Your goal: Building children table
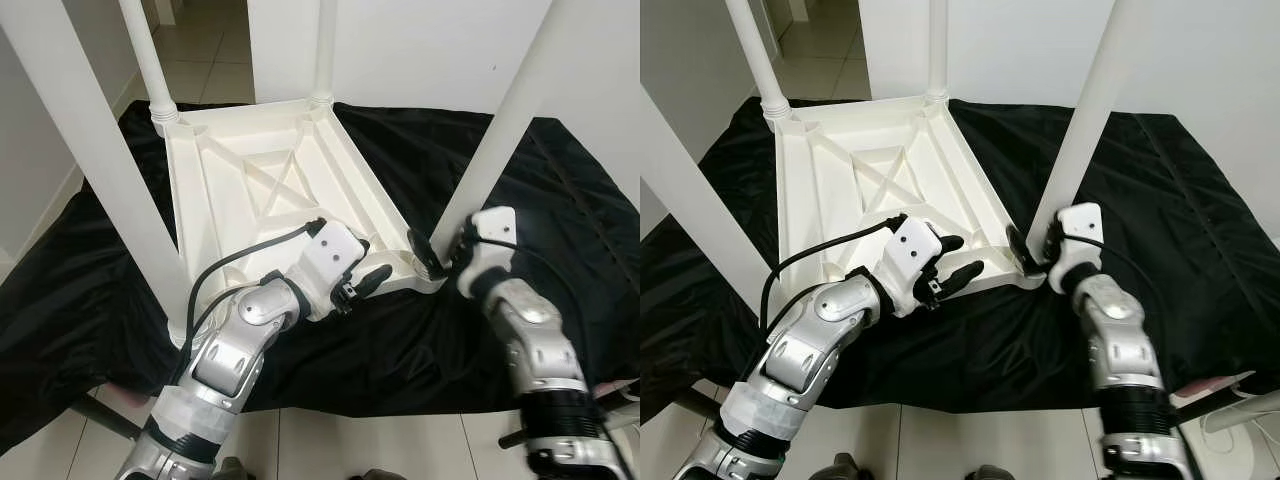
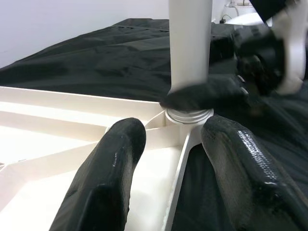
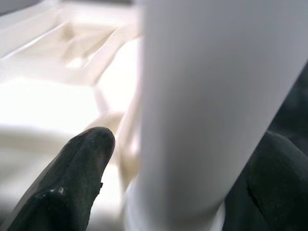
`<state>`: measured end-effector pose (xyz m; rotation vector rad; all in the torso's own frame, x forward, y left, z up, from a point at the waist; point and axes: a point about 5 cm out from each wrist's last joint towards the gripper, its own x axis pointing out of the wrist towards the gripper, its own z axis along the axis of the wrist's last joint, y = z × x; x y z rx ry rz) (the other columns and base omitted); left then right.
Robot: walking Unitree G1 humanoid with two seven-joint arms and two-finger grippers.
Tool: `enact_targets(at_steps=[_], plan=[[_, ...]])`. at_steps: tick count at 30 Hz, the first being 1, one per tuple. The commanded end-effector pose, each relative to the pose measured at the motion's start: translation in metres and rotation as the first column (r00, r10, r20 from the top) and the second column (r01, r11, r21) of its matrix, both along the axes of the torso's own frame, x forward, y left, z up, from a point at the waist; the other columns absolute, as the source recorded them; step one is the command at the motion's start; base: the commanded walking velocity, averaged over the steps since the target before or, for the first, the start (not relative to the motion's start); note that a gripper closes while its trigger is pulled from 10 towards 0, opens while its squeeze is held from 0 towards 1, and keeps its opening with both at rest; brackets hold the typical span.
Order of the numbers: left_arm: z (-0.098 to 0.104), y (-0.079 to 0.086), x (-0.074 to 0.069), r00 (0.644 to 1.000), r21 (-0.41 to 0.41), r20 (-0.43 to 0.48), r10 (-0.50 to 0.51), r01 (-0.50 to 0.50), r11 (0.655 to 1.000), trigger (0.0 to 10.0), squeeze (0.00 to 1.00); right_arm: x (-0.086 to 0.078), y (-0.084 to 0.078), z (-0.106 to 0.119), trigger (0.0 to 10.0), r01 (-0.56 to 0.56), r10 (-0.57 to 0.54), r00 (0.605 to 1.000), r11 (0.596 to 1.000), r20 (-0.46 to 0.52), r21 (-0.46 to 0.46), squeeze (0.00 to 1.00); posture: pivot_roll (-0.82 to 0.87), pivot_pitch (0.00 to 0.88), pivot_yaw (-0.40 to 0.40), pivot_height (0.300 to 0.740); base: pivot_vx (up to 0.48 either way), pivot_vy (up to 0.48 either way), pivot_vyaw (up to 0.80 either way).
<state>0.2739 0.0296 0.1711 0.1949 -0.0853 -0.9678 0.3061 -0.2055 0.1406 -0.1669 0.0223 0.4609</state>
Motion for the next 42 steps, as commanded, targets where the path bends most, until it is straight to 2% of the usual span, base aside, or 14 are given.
enact_targets(at_steps=[1,5,10,17,18,19,20,32,33,34,42], plan=[[0.002,0.000,0.001,1.000,-0.011,-0.001,0.007,-0.007,1.000,10.0,0.00,0.001,0.003,-0.005,10.0,-0.081,0.080,0.996,0.997,-0.026,-0.005,0.00,-0.04,0.000,-0.001,0.740,0.000,0.000,0.00],[0.003,0.000,0.001,1.000,-0.009,0.002,0.008,-0.008,1.000,10.0,0.00,0.005,0.002,-0.005,10.0,-0.146,0.145,0.989,0.989,-0.040,-0.027,0.00,-0.04,0.000,0.002,0.740,0.000,0.000,0.00],[0.004,0.000,0.003,1.000,-0.009,0.008,0.007,-0.007,1.000,10.0,0.00,0.021,0.006,0.000,10.0,-0.198,0.196,0.980,0.979,-0.033,-0.058,0.00,-0.04,0.000,0.004,0.740,0.000,0.000,0.00],[0.006,0.000,0.004,1.000,-0.010,0.014,0.009,-0.009,1.000,10.0,0.00,0.032,0.003,0.005,10.0,-0.208,0.206,0.978,0.976,-0.031,-0.071,0.00,-0.03,0.000,0.002,0.740,0.000,0.000,0.00],[0.006,0.000,0.004,1.000,-0.010,0.016,0.010,-0.010,1.000,10.0,0.00,0.033,0.003,0.004,7.1,-0.214,0.211,0.977,0.974,-0.037,-0.074,0.00,-0.03,0.000,0.001,0.740,0.000,0.000,0.00],[0.007,0.000,0.004,1.000,-0.010,0.017,0.011,-0.010,1.000,10.0,0.00,0.033,0.003,0.001,3.0,-0.219,0.216,0.975,0.973,-0.048,-0.074,0.00,-0.03,0.000,0.001,0.740,0.000,0.000,0.00],[0.007,0.000,0.004,1.000,-0.010,0.018,0.011,-0.011,1.000,10.0,0.00,0.034,0.002,-0.001,0.0,-0.220,0.216,0.975,0.972,-0.055,-0.083,0.00,-0.03,0.000,0.001,0.740,0.000,0.000,0.00],[0.006,0.000,0.004,1.000,-0.008,0.017,0.010,-0.010,1.000,10.0,0.00,0.029,-0.005,-0.014,0.0,-0.221,0.215,0.972,0.974,-0.089,-0.058,0.00,-0.03,0.000,-0.001,0.740,0.000,0.000,0.00],[0.006,0.000,0.004,1.000,-0.008,0.016,0.009,-0.009,1.000,10.0,0.00,0.028,-0.005,-0.016,6.8,-0.211,0.205,0.974,0.976,-0.091,-0.052,0.00,-0.03,0.000,-0.001,0.740,0.000,0.000,0.00],[0.006,-0.001,0.004,1.000,-0.008,0.016,0.009,-0.009,1.000,10.0,0.00,0.028,-0.004,-0.016,10.0,-0.199,0.196,0.977,0.979,-0.084,-0.039,0.00,-0.03,0.000,-0.003,0.740,0.000,0.000,0.00],[0.005,0.000,0.003,1.000,-0.009,0.015,0.011,-0.011,1.000,10.0,0.00,0.029,0.000,-0.014,10.0,-0.119,0.120,0.992,0.993,-0.047,0.007,0.00,-0.03,0.000,-0.012,0.740,0.000,0.000,0.00]])
